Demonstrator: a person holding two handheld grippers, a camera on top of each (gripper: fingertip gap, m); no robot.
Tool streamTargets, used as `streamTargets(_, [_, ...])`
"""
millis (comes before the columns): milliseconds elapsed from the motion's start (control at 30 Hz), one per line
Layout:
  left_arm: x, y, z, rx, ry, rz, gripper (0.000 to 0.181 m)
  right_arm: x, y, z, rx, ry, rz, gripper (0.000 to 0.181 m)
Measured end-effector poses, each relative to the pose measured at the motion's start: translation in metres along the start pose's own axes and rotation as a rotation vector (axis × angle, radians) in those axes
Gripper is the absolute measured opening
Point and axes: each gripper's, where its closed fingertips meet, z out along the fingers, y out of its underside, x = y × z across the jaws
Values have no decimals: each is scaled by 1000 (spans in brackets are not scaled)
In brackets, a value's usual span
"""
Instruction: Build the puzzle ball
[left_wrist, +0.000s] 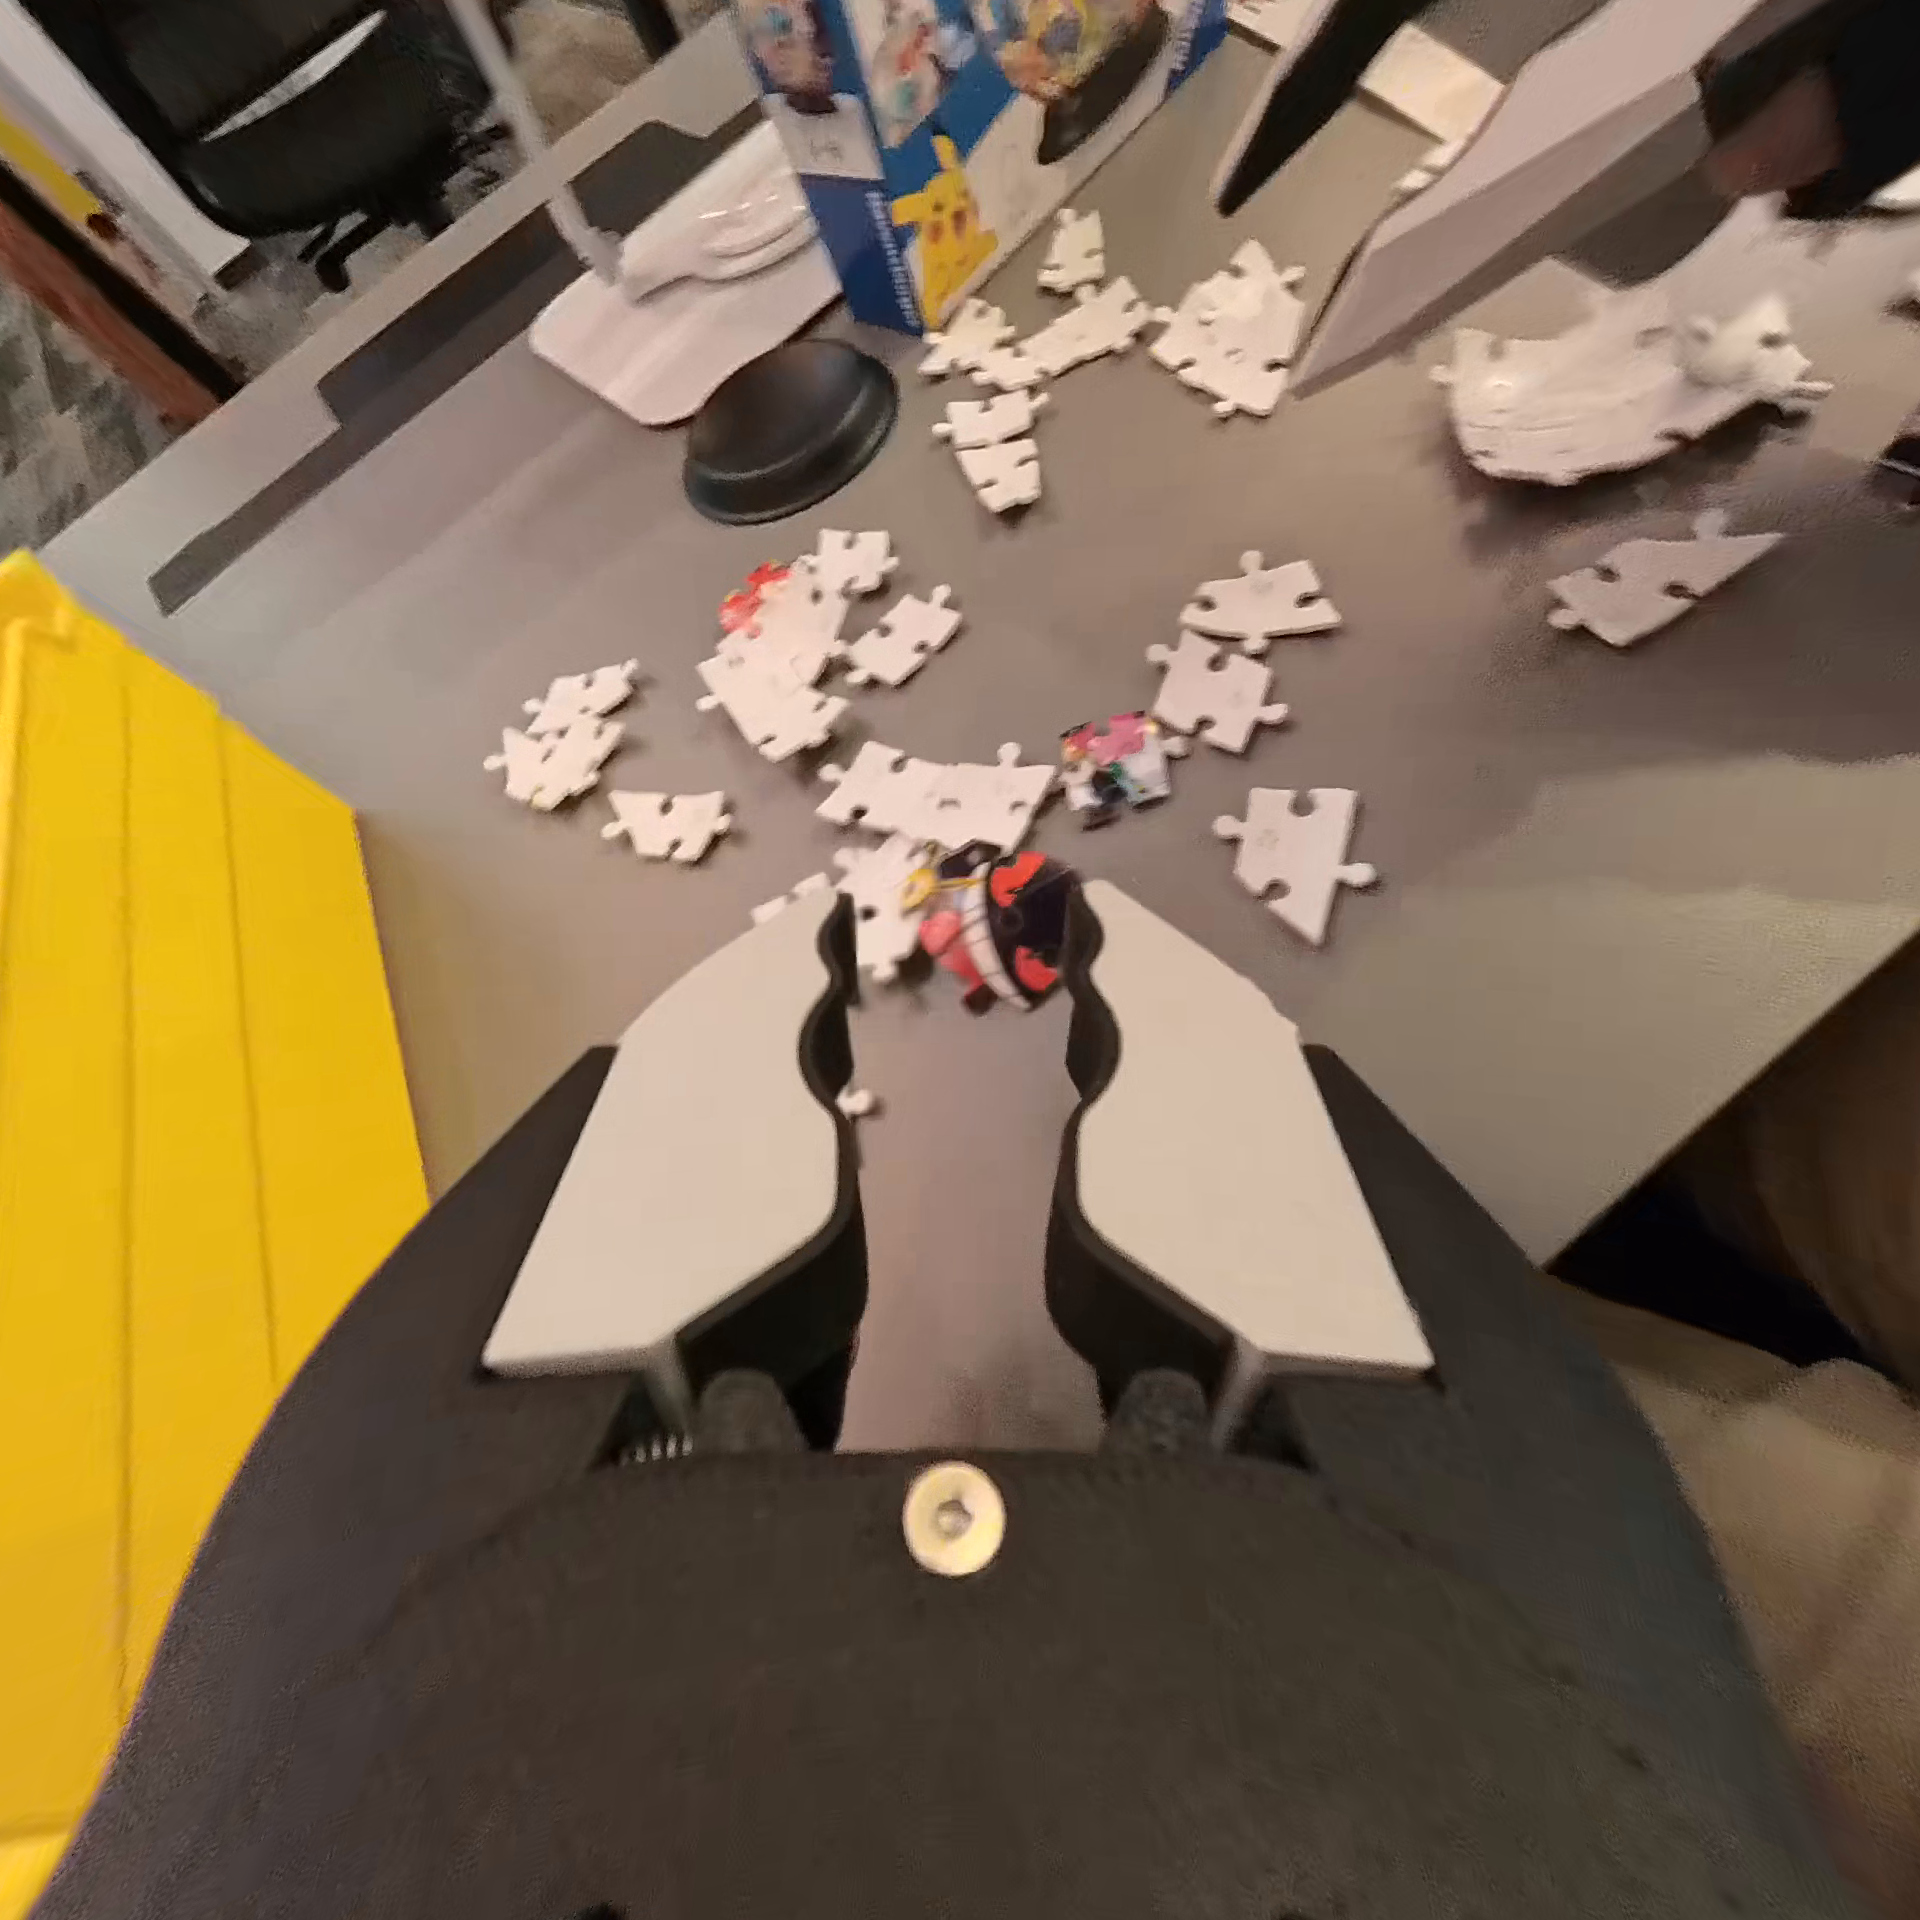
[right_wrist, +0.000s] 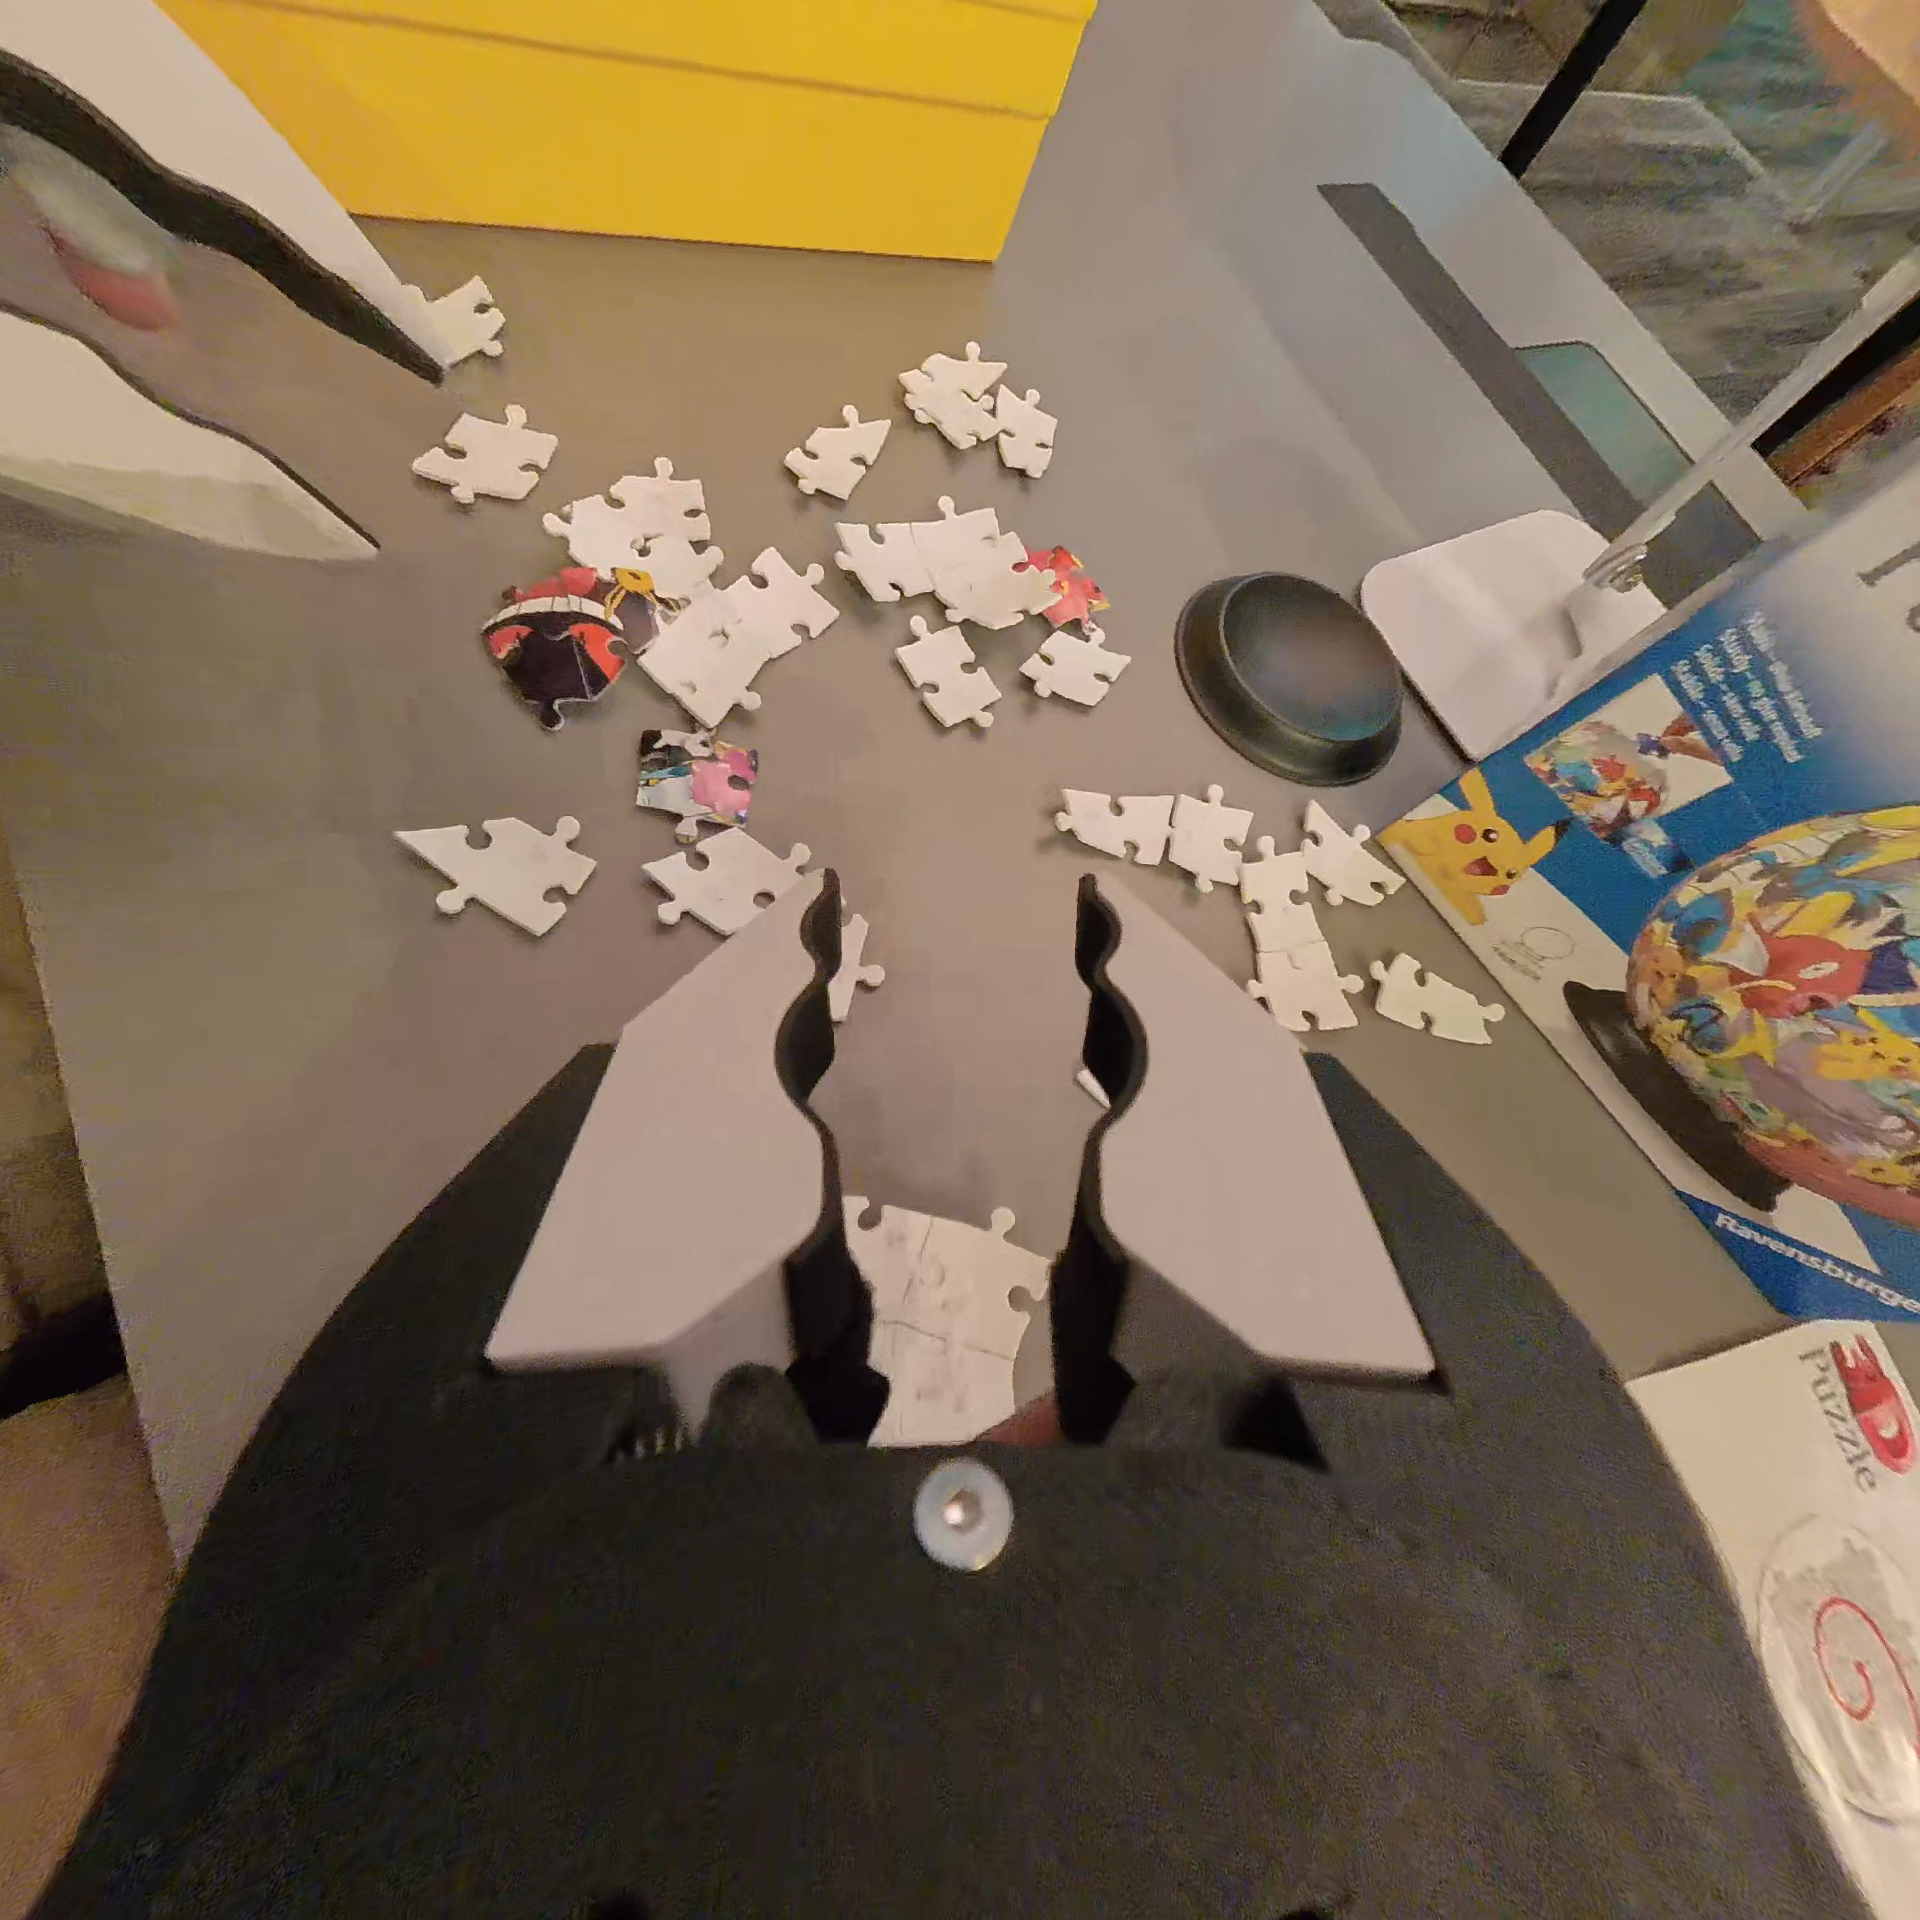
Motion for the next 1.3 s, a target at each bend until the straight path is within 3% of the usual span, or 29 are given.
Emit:
streamTargets(133, [-28,5,4,8,-47,-30,37,21,2,12,-3,-6,74,48])
streamTargets(300, [-55,-20,27,38,-63,-9,39,55,5,13,-11,21,127,51])
streamTargets(433, [-64,-42,44,55,-60,15,41,72,20,10,-83,15,105,59])
streamTargets(567, [-65,-42,60,28,-50,24,40,78,35,1,-143,-34,76,58])
streamTargets(733, [-54,-40,64,4,-36,62,39,38,66,-19,-284,-306,85,49])
streamTargets(867, [-49,-47,64,26,-22,75,39,10,90,-29,-407,-416,2,50])
streamTargets(1000, [-43,-44,70,19,6,92,39,5,100,-21,-473,-388,-3,50])
streamTargets(1100, [-41,-46,74,30,27,92,39,2,95,-15,-448,-395,43,28])
streamTargets(1300, [-34,-51,79,41,56,123,39,-1,87,-16,-388,-428,116,12])
